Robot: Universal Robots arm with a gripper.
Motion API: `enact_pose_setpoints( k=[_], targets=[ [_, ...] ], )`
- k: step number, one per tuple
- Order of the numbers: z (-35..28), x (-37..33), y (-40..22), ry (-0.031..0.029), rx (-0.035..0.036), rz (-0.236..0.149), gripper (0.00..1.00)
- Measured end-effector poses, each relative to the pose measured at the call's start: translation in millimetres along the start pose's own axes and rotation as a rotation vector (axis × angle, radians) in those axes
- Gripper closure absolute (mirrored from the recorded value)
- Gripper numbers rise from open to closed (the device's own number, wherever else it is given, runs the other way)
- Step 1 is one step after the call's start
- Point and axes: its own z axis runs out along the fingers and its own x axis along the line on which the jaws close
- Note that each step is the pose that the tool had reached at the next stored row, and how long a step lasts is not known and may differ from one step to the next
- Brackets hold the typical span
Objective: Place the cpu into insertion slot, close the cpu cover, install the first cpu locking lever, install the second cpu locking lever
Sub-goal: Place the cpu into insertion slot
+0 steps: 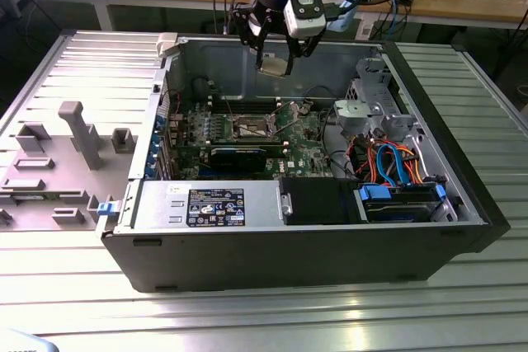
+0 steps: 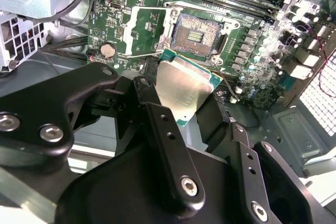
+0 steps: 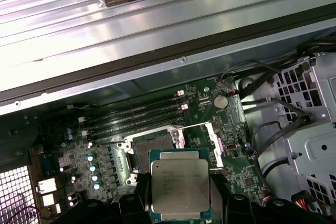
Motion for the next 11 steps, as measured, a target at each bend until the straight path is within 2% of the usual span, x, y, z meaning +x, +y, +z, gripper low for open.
enact_pose_setpoints(
  k=[11],
  targets=[
    [0.0, 0.0, 0.0, -0.0015, -0.0003, 0.017, 0.45]
  ],
)
